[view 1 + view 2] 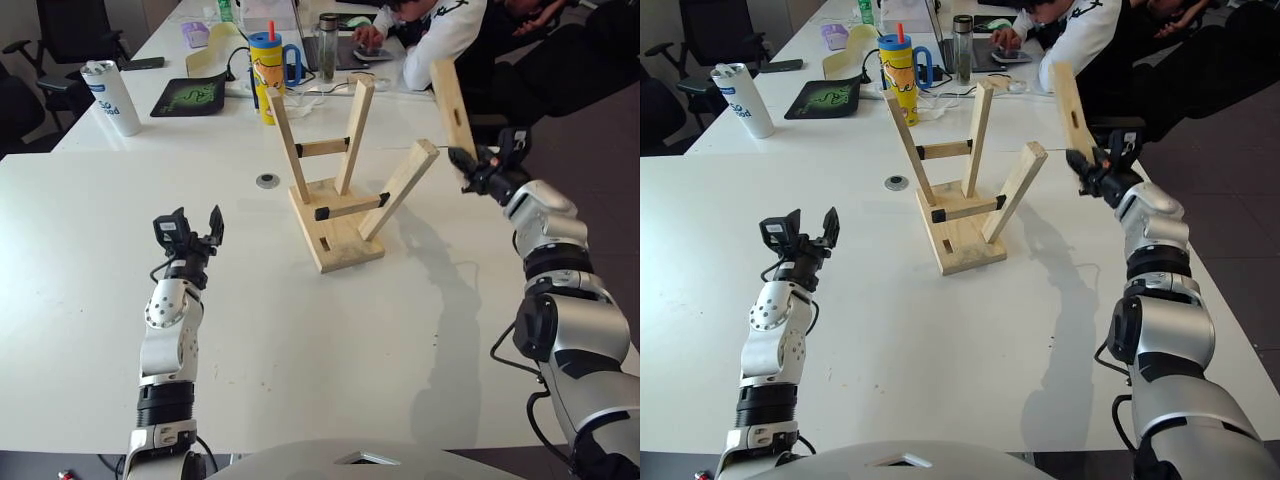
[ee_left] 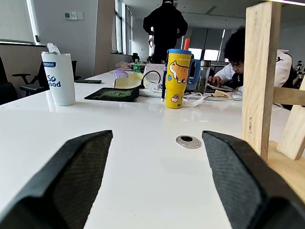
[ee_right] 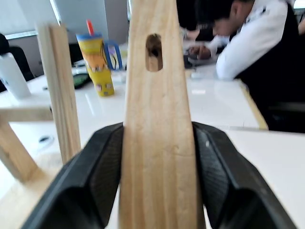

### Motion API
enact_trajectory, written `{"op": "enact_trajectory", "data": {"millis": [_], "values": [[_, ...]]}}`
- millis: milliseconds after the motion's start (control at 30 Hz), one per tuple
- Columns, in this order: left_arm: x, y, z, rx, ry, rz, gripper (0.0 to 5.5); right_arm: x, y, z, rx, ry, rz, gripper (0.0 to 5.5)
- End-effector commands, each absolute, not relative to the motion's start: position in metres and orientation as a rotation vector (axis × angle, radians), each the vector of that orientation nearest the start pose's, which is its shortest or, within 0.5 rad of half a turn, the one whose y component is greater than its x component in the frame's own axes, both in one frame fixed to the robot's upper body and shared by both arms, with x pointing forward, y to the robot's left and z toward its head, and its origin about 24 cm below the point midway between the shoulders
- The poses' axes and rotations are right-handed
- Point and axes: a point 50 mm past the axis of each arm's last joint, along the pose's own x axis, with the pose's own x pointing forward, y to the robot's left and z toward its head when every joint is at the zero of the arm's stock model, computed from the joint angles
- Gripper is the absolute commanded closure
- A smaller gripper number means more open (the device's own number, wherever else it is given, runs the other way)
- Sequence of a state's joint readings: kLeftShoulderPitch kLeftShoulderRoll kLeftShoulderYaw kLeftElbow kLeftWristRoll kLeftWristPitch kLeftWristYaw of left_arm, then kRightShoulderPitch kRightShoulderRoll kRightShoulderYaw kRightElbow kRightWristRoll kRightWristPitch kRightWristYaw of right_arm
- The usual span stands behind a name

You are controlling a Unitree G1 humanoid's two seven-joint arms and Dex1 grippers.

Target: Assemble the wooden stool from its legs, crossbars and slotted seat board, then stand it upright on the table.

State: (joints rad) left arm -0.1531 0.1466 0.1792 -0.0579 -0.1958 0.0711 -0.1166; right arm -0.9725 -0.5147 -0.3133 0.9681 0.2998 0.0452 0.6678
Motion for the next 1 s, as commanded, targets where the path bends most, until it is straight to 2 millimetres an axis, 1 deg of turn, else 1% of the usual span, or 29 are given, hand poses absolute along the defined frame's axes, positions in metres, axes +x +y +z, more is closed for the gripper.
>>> {"op": "enact_trajectory", "data": {"millis": [33,67,133,233,300,367,500,600,733,900,1000], "values": [[0.287,0.190,0.143,-0.206,-0.289,-0.081,2.01,0.380,-0.234,0.268,0.047,-0.449,0.541,3.41],[0.287,0.186,0.153,-0.321,-0.305,-0.118,2.01,0.376,-0.225,0.277,0.008,-0.484,0.598,3.41],[0.285,0.177,0.170,-0.509,-0.329,-0.226,2.01,0.365,-0.208,0.289,-0.116,-0.532,0.702,3.41],[0.275,0.161,0.192,-0.678,-0.356,-0.409,2.01,0.351,-0.184,0.294,-0.261,-0.560,0.815,3.41],[0.266,0.151,0.205,-0.738,-0.375,-0.522,2.01,0.345,-0.171,0.289,-0.341,-0.552,0.863,3.41],[0.259,0.144,0.214,-0.770,-0.382,-0.591,2.01,0.340,-0.160,0.279,-0.386,-0.531,0.911,3.41],[0.257,0.136,0.221,-0.801,-0.371,-0.646,2.01,0.329,-0.141,0.264,-0.387,-0.507,1.007,3.41],[0.261,0.134,0.223,-0.807,-0.363,-0.649,2.01,0.323,-0.131,0.257,-0.383,-0.495,1.058,3.41],[0.263,0.136,0.227,-0.809,-0.379,-0.642,2.01,0.318,-0.126,0.250,-0.363,-0.467,1.116,3.41],[0.263,0.139,0.234,-0.814,-0.409,-0.650,2.01,0.315,-0.127,0.235,-0.353,-0.380,1.168,3.41],[0.264,0.141,0.234,-0.842,-0.410,-0.647,2.01,0.315,-0.127,0.227,-0.342,-0.347,1.185,3.41]]}}
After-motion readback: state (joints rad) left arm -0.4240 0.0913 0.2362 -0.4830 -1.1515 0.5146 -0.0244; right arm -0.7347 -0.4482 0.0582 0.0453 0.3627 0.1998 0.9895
